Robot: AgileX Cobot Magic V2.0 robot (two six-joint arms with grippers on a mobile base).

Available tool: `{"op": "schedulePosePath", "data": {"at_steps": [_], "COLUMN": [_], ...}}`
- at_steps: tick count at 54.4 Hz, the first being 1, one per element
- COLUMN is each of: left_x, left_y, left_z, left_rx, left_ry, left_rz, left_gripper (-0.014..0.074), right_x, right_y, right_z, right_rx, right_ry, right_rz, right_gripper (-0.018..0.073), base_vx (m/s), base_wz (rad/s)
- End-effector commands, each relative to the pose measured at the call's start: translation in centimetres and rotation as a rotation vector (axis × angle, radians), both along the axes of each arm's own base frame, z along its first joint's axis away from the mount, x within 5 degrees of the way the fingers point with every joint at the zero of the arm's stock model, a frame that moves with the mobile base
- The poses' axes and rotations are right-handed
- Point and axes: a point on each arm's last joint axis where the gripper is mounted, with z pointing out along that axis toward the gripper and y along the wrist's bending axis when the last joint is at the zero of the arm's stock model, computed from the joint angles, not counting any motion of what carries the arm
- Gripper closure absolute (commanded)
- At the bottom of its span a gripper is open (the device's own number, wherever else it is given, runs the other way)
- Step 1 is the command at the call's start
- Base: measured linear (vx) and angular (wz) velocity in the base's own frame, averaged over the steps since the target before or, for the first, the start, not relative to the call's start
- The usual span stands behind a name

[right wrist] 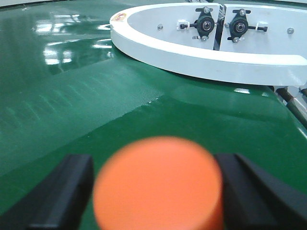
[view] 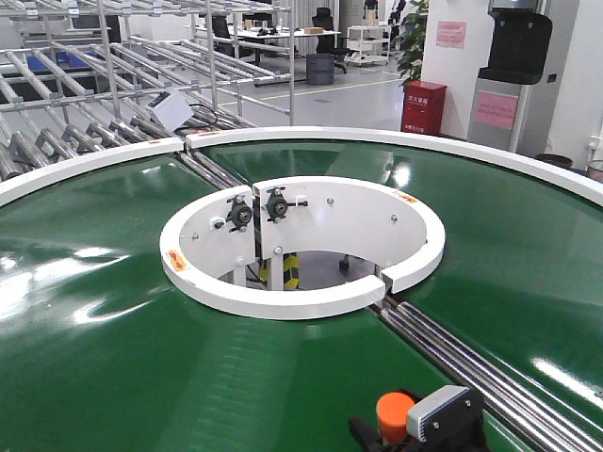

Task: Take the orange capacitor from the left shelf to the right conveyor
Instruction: 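Lower the orange cylinder onto the green belt and open the right gripper, then withdraw the right gripper upward away from the cylinder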

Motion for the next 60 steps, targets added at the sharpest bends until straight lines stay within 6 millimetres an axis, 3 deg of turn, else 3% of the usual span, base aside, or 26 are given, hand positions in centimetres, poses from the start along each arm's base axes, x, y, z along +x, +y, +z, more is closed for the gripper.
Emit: {"op": "schedulePosePath", "data": {"at_steps": [1,21,32,43,50,60], "left_x": [-0.2,-0.2,-0.2,-0.2,-0.2,-0.2], "left_y": [0.1,0.1,0.1,0.1,0.1,0.1], "left_z": [1.8,1.8,1.8,1.8,1.8,1.8], "left_rx": [-0.037,-0.037,-0.037,-0.037,-0.037,-0.037], "left_ry": [-0.111,-0.111,-0.111,-0.111,-0.111,-0.111], "left_rz": [-0.005,-0.005,-0.005,-0.005,-0.005,-0.005], "left_gripper": [0.0603,0.0603,0.0603,0.0603,0.0603,0.0603], "right_x": [0.6,0.5,0.3,-0.4,-1.7,-6.4], "right_y": [0.0,0.0,-0.3,-0.5,-0.8,-1.5], "right_z": [3.0,4.8,7.0,10.5,13.4,16.7], "right_rx": [0.075,0.115,0.125,0.119,0.114,0.145], "right_ry": [-0.171,-0.216,-0.272,-0.331,-0.336,-0.283], "right_rz": [0.004,0.004,-0.021,-0.029,-0.031,0.022], "right_gripper": [-0.0132,-0.0132,-0.0105,-0.0056,0.0076,0.0491], "base_vx": [0.00,0.00,0.00,0.00,0.00,0.00], "base_wz": [0.00,0.00,0.00,0.00,0.00,0.00]}}
